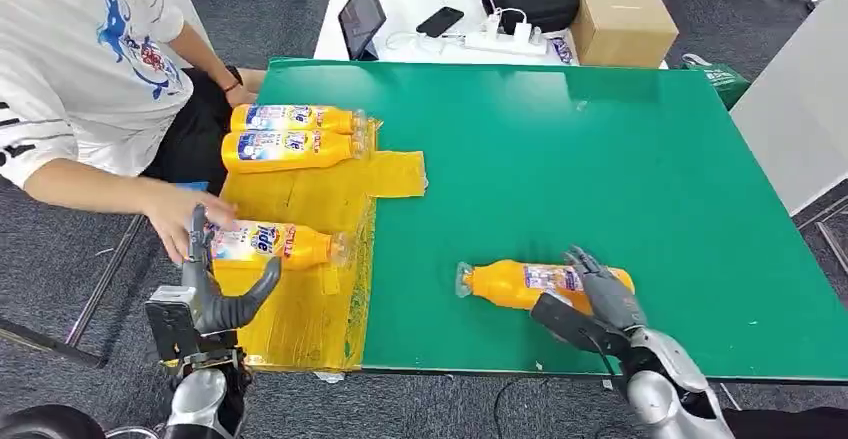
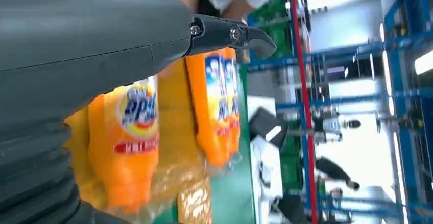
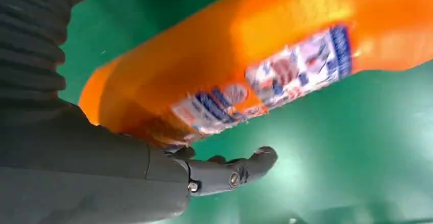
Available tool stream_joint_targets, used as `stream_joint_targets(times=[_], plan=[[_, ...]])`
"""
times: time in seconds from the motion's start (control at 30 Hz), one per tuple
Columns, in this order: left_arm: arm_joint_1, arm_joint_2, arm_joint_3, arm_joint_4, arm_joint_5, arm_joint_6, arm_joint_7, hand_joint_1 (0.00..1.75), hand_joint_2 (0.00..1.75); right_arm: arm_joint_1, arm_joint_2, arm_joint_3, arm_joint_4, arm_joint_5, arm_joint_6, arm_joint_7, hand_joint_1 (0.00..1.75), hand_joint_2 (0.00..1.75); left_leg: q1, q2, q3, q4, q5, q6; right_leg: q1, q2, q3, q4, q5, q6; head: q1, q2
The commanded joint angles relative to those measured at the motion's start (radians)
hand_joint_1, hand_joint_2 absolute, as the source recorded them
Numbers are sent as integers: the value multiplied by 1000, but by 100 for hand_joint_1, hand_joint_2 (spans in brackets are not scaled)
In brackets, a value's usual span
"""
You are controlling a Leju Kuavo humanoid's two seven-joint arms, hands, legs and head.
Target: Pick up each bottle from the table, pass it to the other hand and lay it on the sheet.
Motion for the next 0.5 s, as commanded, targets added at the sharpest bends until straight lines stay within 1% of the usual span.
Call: stream_joint_targets(times=[0.03,0.17,0.27,0.33,0.37,0.4,0.43,0.5], plan=[[-61,-3,-31,136,3,-16,9,0,175,-121,-41,79,191,1,13,7,0,175,1,1,5,-1,-1,0,1,0,5,-2,-1,-1,0,0],[-74,-4,-33,158,7,-24,8,0,175,-176,-42,106,251,1,20,10,0,175,0,2,4,-1,-1,0,1,1,4,-2,0,-1,0,0],[-76,-4,-34,163,8,-25,8,0,175,-185,-40,109,264,1,19,8,0,175,0,2,5,-1,-1,-1,1,1,5,-2,0,-1,0,0],[-79,-2,-38,169,8,-30,8,0,175,-211,-46,126,291,-2,30,15,0,175,0,1,3,-1,0,0,1,0,3,-1,0,-1,0,0],[-82,-2,-41,175,9,-33,8,0,175,-233,-52,138,315,-6,41,22,0,175,1,2,7,-1,-2,-1,2,0,8,-2,-1,-2,0,0],[-84,-2,-41,179,10,-35,9,0,175,-244,-57,146,329,-12,55,27,0,175,0,1,4,-1,0,0,0,1,4,-1,0,-1,0,0],[-89,0,-44,188,11,-38,9,0,175,-259,-67,156,349,-25,78,29,0,175,0,2,6,-1,-1,-1,1,1,6,-2,-1,-1,0,0],[-101,0,-50,212,18,-43,12,0,175,-285,-94,198,397,-56,131,32,0,175,0,2,4,-1,-1,0,1,1,4,-1,0,-1,0,0]])
